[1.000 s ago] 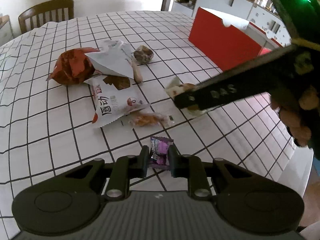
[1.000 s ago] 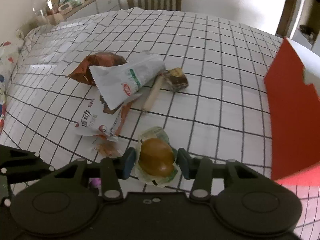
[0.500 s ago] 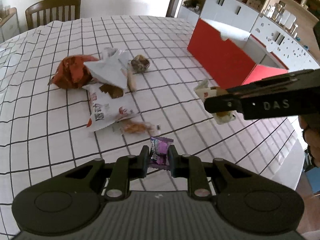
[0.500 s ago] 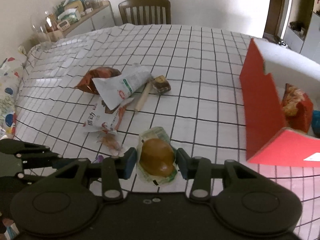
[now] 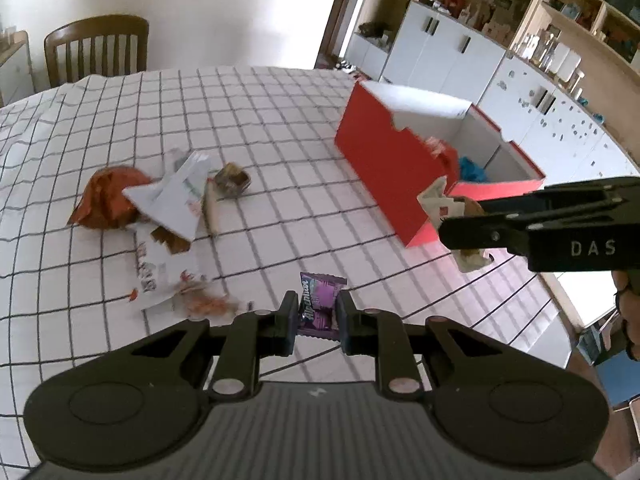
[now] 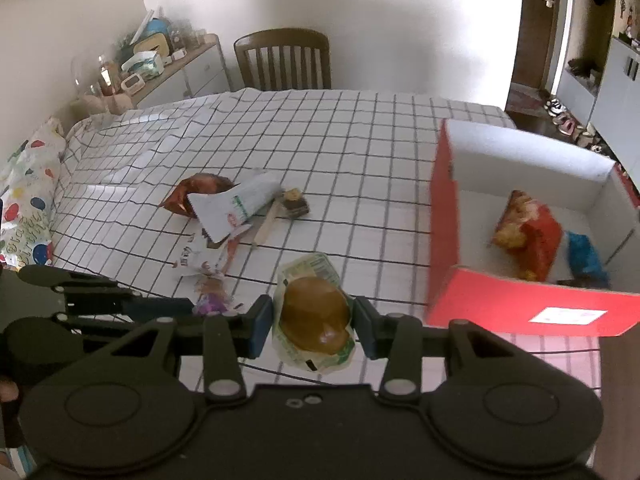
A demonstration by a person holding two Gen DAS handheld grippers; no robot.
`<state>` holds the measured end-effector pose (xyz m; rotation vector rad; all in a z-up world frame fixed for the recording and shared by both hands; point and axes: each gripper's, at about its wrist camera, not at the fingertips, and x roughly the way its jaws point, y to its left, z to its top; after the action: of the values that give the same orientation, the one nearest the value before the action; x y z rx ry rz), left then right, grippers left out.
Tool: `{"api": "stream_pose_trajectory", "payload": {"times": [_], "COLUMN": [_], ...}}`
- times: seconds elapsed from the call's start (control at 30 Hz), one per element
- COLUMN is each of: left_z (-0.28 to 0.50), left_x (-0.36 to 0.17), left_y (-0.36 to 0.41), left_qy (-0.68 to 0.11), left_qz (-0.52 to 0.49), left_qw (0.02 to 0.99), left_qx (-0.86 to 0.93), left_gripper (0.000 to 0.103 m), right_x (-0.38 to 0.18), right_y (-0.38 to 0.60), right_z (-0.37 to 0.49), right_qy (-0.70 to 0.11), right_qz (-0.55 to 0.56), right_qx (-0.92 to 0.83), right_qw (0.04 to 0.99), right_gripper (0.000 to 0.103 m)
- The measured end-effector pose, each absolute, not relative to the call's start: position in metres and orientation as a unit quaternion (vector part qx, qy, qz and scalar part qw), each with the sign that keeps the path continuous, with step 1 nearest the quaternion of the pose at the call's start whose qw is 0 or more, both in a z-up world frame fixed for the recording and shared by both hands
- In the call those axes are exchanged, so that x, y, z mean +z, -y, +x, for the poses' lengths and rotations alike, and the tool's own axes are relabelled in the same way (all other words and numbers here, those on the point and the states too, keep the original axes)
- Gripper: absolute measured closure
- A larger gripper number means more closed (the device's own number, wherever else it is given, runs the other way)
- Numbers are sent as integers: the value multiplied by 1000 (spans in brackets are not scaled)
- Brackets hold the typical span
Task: Organize snacks
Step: 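Carry the purple candy and wrapped bread over the red box with both tools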
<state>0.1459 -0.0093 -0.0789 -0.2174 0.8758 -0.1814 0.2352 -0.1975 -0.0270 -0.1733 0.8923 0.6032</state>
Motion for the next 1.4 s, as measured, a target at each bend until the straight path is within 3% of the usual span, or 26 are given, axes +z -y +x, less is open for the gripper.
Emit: {"api": "stream_pose_trajectory", "payload": {"times": [0.63,1.1,1.4], "left_z": [207,255,294], "left_x": [-16,1,-17], "left_y": [95,163,198], "left_qy": [-370,-363,-401], "left_qz": [-96,-71,-60], "left_qw": [919,923,907], "left_qx": [-99,-110,-109], "left_gripper": [83,83,83], "right_x": [16,25,17], "right_y": [284,344,375], "right_z": [272,329,371], "right_qy": [-385,-369,-375], "right_qz": [-86,-89,-83], "right_qx": [265,246,222], "right_qw": [880,892,896], "right_gripper": [60,60,60]}}
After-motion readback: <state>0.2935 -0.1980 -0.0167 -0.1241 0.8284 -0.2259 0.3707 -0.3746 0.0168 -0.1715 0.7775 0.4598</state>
